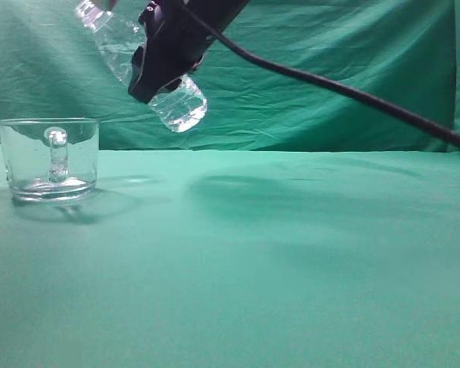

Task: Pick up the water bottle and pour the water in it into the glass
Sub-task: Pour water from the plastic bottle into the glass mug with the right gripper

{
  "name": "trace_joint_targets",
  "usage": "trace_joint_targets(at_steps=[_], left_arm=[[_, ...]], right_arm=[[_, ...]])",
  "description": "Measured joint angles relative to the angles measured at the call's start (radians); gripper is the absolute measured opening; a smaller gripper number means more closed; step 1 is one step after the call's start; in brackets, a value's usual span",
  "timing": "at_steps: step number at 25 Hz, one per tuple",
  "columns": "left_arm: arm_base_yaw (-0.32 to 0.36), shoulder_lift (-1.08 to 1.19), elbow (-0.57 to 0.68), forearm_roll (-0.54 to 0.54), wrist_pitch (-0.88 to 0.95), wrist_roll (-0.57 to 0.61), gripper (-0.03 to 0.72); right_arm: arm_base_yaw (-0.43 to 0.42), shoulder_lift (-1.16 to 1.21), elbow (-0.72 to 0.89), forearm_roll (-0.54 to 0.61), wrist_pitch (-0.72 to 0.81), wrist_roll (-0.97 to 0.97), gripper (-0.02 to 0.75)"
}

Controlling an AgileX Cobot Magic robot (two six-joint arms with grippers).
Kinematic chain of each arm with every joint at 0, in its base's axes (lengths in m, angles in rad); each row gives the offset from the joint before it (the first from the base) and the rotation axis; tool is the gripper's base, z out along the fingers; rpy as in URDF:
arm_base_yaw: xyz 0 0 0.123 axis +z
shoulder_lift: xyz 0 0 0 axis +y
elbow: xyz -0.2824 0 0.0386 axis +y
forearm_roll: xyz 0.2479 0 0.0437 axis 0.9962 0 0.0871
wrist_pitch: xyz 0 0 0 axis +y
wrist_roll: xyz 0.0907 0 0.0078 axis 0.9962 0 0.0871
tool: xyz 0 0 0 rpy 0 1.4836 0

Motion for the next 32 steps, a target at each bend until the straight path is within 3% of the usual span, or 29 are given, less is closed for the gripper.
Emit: trace_joint_targets(at_steps=[4, 15, 32], left_arm=[[0.000, 0.000, 0.000, 0.000, 0.000, 0.000, 0.000], [0.000, 0.000, 0.000, 0.000, 0.000, 0.000, 0.000], [0.000, 0.000, 0.000, 0.000, 0.000, 0.000, 0.000]], right_arm=[[0.002, 0.019, -0.015, -0.063, -0.002, 0.000, 0.299], [0.004, 0.022, -0.017, -0.374, -0.019, -0.002, 0.299], [0.004, 0.022, -0.018, -0.581, -0.043, -0.052, 0.299]])
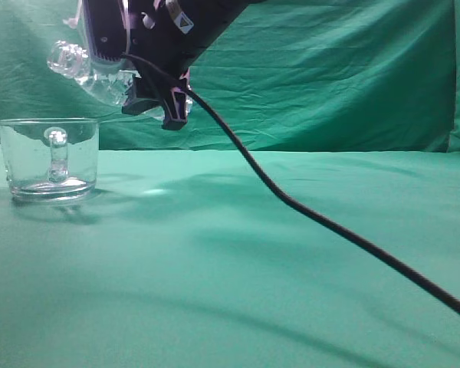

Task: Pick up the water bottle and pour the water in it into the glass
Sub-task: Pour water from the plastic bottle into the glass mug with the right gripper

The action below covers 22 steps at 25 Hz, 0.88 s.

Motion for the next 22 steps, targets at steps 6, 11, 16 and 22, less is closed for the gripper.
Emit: trace_joint_targets(at_steps=[6, 11, 16, 22], left_arm=[[0.000, 0.000, 0.000, 0.000, 0.000, 0.000, 0.000], [0.000, 0.000, 0.000, 0.000, 0.000, 0.000, 0.000], [0.000, 0.000, 0.000, 0.000, 0.000, 0.000, 0.000], [0.000, 0.000, 0.000, 0.000, 0.000, 0.000, 0.000]], right_arm=[[0.000, 0.000, -0.002, -0.038, -0.002, -0.024, 0.299], [0.000, 0.000, -0.002, -0.047, -0.004, -0.037, 0.299], [0.000, 0.000, -0.002, -0.053, -0.004, -0.065, 0.299], [0.000, 0.000, -0.002, -0.086, 0.011, -0.072, 0.299]])
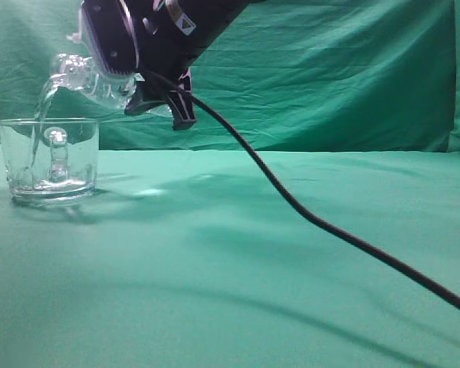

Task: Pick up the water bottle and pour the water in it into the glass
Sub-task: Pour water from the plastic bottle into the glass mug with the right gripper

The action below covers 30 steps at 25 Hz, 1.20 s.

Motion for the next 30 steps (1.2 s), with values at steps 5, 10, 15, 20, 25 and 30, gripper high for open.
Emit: trace_joint_targets(at_steps=[5, 10, 15, 20, 25, 30], left_arm=[[0.000, 0.000, 0.000, 0.000, 0.000, 0.000, 0.000], [0.000, 0.000, 0.000, 0.000, 0.000, 0.000, 0.000], [0.000, 0.000, 0.000, 0.000, 0.000, 0.000, 0.000], [0.000, 0.000, 0.000, 0.000, 0.000, 0.000, 0.000], [0.000, 0.000, 0.000, 0.000, 0.000, 0.000, 0.000], [0.000, 0.000, 0.000, 0.000, 0.000, 0.000, 0.000]], right_arm=[[0.000, 0.000, 0.000, -0.008, 0.015, -0.002, 0.299], [0.000, 0.000, 0.000, -0.010, 0.016, -0.002, 0.299], [0.000, 0.000, 0.000, -0.010, 0.016, -0.002, 0.299], [0.000, 0.000, 0.000, -0.010, 0.016, -0.002, 0.299], [0.000, 0.000, -0.001, -0.010, 0.016, -0.002, 0.299], [0.000, 0.000, -0.001, -0.010, 0.016, -0.002, 0.299]])
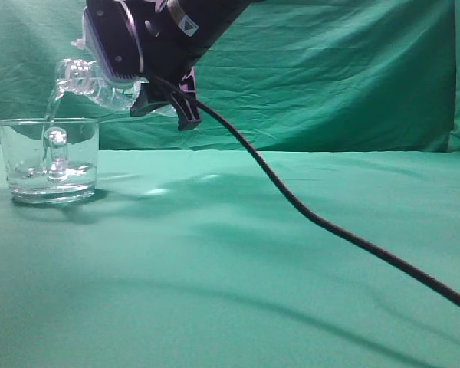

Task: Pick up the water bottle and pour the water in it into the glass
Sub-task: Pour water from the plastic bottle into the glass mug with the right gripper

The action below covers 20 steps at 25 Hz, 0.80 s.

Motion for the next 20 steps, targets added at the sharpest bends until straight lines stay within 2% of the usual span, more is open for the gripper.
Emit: trace_joint_targets(at_steps=[3, 8, 15, 16, 19, 20], left_arm=[[0.000, 0.000, 0.000, 0.000, 0.000, 0.000, 0.000], [0.000, 0.000, 0.000, 0.000, 0.000, 0.000, 0.000], [0.000, 0.000, 0.000, 0.000, 0.000, 0.000, 0.000], [0.000, 0.000, 0.000, 0.000, 0.000, 0.000, 0.000], [0.000, 0.000, 0.000, 0.000, 0.000, 0.000, 0.000], [0.000, 0.000, 0.000, 0.000, 0.000, 0.000, 0.000]], right_arm=[[0.000, 0.000, 0.000, 0.004, 0.000, 0.039, 0.299], [0.000, 0.000, 0.000, 0.006, 0.000, 0.224, 0.299], [0.000, 0.000, 0.000, 0.006, 0.002, 0.671, 0.299], [0.000, 0.000, 0.000, 0.006, 0.002, 0.671, 0.299], [0.000, -0.012, 0.000, 0.006, 0.010, 0.859, 0.299], [0.000, -0.033, 0.000, 0.006, 0.043, 1.023, 0.299]])
